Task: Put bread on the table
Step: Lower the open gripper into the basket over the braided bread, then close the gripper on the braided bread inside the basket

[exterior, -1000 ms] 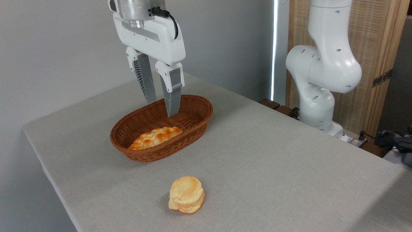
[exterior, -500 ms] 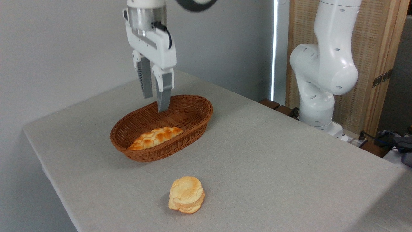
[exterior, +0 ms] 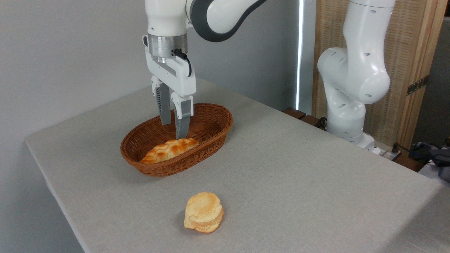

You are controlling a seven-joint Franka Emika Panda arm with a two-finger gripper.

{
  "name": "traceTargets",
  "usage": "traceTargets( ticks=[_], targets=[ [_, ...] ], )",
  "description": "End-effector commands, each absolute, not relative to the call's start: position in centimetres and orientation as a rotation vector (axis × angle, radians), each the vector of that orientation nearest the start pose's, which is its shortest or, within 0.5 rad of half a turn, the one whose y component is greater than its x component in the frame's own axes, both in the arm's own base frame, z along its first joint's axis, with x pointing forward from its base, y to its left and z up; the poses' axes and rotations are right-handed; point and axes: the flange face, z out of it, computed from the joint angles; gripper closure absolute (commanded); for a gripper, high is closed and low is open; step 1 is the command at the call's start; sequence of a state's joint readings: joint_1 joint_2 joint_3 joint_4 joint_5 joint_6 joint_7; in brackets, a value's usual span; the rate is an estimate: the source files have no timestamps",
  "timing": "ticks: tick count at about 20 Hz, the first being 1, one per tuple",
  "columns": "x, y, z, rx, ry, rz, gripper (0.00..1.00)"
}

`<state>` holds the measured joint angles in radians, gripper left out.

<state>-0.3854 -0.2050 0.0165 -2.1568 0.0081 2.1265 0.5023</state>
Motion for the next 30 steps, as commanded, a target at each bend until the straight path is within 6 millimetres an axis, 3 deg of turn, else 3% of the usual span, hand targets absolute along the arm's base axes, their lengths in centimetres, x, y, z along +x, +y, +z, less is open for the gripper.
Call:
traceTargets(
  ticks=[1,13,30],
  targets=[
    [47.5,-18.1,48.6,-2.813,1.300,-0.291,0.00],
    [48.3,-19.7,44.8,-2.795,1.338,-0.236,0.00],
    [48.0,-21.4,43.0,-2.776,1.384,-0.182,0.00]
  ],
)
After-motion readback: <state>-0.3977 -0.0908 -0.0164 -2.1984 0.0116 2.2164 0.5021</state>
